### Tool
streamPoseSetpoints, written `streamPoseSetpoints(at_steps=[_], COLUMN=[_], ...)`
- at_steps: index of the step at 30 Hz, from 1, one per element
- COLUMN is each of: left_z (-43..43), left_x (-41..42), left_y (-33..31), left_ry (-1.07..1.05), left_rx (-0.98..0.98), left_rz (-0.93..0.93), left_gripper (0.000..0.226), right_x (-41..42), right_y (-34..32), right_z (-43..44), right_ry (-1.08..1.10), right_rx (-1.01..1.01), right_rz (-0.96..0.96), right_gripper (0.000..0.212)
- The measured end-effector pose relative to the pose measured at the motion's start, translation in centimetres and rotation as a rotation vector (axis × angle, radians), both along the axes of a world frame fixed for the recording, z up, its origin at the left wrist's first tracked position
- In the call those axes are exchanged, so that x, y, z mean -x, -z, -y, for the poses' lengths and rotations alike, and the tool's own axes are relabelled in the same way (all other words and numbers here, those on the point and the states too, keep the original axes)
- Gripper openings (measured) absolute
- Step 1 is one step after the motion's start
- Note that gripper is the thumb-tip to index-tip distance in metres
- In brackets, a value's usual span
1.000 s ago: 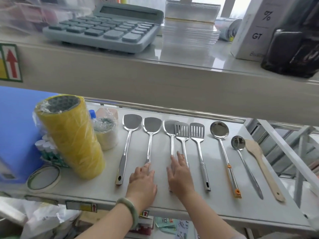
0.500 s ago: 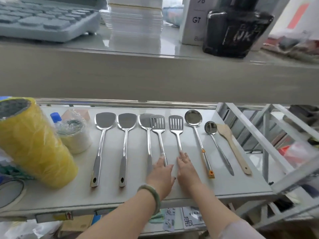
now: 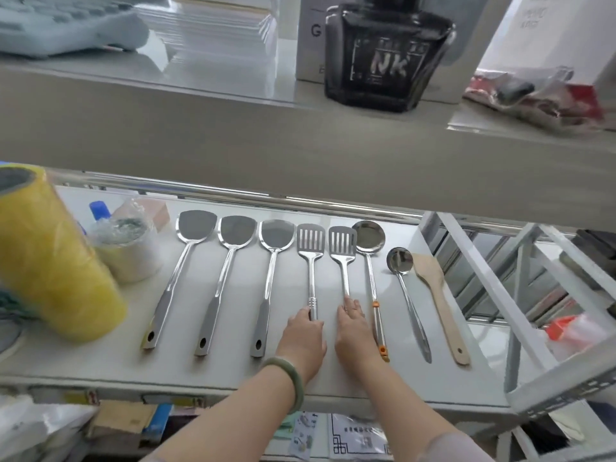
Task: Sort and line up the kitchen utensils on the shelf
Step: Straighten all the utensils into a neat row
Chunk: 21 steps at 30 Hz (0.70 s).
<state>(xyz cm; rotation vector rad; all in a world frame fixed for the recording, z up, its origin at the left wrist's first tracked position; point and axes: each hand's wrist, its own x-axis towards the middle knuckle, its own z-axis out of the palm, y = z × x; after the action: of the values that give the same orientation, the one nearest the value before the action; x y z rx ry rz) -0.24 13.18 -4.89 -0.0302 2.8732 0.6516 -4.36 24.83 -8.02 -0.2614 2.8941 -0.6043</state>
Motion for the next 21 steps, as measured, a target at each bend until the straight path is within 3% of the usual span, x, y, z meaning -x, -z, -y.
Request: streamPoseSetpoints(at_steps=[14, 16, 19, 21], left_z=[-0.8, -1.0, -2.8, -4.9], left_x=[0.6, 0.4, 0.0, -0.2], left_y=[-0.1, -0.1, -0.8, -1.5], left_ry=[-0.030, -0.043, 0.004, 0.076], left_rx=[0.033, 0.032, -0.023, -0.089], left_rz=[-0.043, -0.107, -0.240, -0.268], left_gripper=[0.043, 0.045, 0.045, 0.043], right_x=[0.3, 0.0, 0.2, 0.6], right_y=[-1.0, -2.0, -3.1, -3.5], right_z=[-1.2, -1.7, -4.6, -7.7], right_ry=[-0.065, -0.032, 0.150, 0.328], right_rx=[0.081, 0.205, 0.256, 0.160], right_rz=[-0.030, -0.162, -0.552, -0.550], right_gripper=[0.056, 0.051, 0.039, 0.036])
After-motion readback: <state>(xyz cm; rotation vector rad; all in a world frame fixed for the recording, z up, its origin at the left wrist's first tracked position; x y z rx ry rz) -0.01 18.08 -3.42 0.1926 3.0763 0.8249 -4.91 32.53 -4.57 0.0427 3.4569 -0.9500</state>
